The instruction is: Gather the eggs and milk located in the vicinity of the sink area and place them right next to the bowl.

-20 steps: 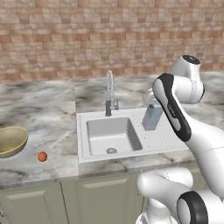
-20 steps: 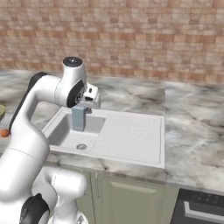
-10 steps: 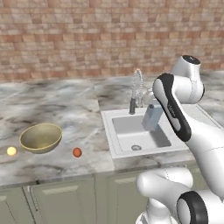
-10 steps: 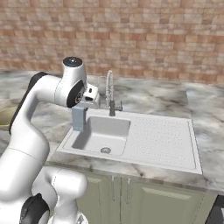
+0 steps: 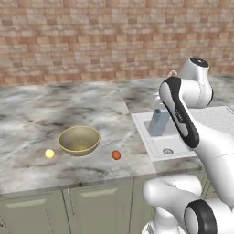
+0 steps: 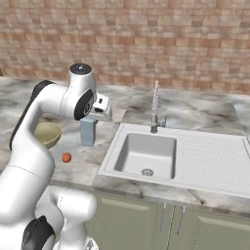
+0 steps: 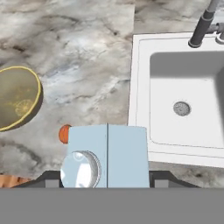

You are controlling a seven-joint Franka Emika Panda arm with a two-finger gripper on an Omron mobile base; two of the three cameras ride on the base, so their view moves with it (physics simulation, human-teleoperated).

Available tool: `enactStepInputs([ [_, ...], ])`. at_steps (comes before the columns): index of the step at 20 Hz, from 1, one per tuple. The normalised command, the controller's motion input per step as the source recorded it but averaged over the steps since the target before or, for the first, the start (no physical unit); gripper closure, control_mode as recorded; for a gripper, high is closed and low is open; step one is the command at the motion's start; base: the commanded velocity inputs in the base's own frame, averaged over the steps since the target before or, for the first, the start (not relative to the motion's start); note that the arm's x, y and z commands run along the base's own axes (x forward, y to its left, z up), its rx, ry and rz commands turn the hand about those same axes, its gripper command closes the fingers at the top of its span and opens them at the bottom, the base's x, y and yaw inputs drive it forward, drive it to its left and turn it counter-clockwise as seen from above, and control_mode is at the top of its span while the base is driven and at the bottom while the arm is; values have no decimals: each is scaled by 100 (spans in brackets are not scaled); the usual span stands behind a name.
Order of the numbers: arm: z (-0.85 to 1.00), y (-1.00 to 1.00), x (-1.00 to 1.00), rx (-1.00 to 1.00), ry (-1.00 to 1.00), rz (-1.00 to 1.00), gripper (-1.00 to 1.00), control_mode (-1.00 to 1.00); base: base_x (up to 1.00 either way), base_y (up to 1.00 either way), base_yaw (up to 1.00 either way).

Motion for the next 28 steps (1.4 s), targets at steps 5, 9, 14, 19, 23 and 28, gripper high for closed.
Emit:
enactStepInputs([
  [5, 0, 0, 0, 0, 0, 0, 100, 100, 0, 46, 0],
  [9, 0, 0, 0, 0, 0, 0, 100, 100, 0, 44, 0],
  [14, 0, 0, 0, 0, 0, 0, 100, 100, 0, 46, 0],
  [19, 0, 0, 0, 0, 0, 0, 100, 100, 0, 53, 0],
  [23, 0, 0, 0, 0, 0, 0, 100, 100, 0, 57, 0],
  [28, 0, 0, 0, 0, 0, 0, 100, 100, 0, 52, 0],
])
